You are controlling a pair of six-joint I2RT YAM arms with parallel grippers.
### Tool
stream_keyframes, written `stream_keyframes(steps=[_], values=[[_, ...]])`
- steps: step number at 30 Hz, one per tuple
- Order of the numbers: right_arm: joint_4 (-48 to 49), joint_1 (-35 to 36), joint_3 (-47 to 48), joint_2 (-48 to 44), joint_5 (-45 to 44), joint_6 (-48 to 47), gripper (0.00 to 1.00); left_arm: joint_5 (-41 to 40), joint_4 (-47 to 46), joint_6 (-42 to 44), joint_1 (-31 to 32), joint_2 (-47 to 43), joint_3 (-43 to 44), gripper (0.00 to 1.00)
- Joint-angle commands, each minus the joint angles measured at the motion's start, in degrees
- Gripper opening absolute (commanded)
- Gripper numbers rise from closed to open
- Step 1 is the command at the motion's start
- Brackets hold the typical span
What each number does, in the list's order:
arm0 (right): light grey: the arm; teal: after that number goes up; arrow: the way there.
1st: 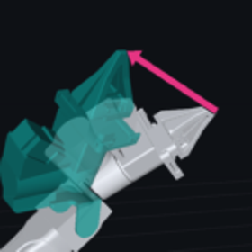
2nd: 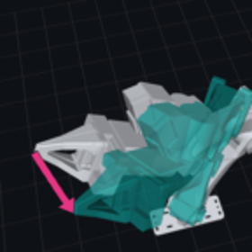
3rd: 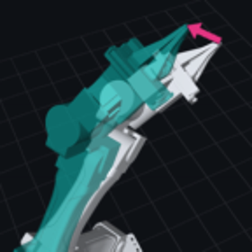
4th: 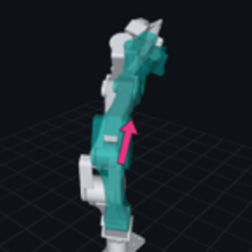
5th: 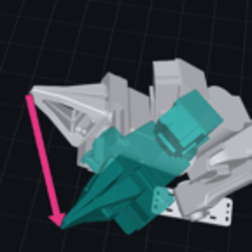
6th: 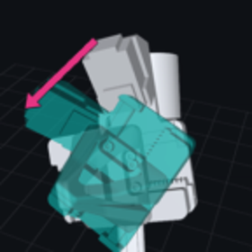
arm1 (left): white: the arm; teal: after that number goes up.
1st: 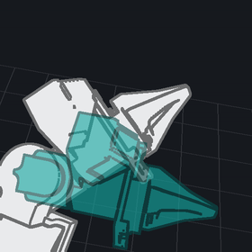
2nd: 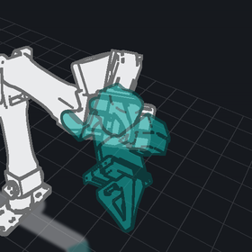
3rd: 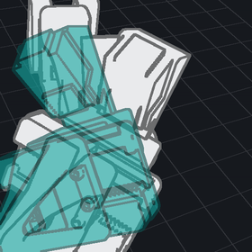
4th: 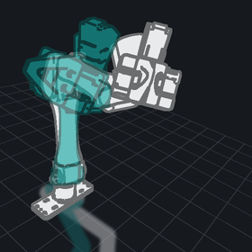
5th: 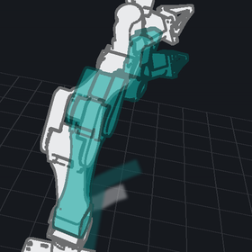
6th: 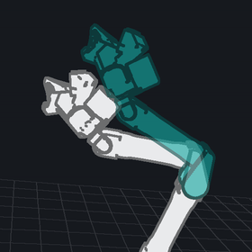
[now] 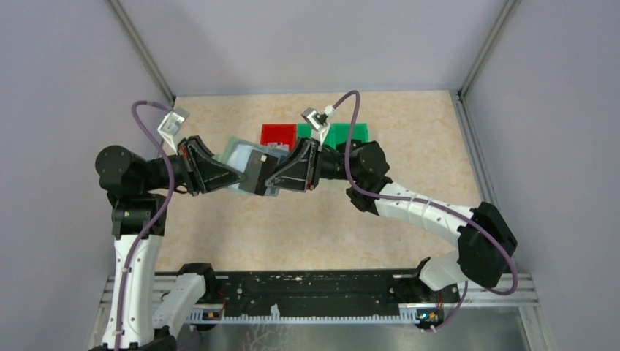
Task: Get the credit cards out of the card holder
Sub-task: Remove the credit card from the card holder.
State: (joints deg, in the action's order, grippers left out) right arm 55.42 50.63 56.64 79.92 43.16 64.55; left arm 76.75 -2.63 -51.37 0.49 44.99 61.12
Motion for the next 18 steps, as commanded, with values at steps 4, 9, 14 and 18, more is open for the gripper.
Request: stream_keyframes(steps=[4,9,14,18], values=[[5.65,1.43,3.83,0.58,-1.56,2.11,0.32,-0.88,0.11,2.75,-0.10,-0.44,0.42,0.00],[4.59,1.39,3.42,0.56,-2.22,1.49,0.05,-0.85,4.85,6.84,-0.14,0.01,1.45,0.00],[3.44,-1.70,0.38,-2.18,-1.87,1.82,0.00,-1.65,10.31,12.64,-0.12,1.21,3.65,0.00],[-1.45,-5.97,-4.11,-7.94,-0.54,0.19,0.00,-2.52,16.11,20.27,-0.09,2.85,6.57,0.00]])
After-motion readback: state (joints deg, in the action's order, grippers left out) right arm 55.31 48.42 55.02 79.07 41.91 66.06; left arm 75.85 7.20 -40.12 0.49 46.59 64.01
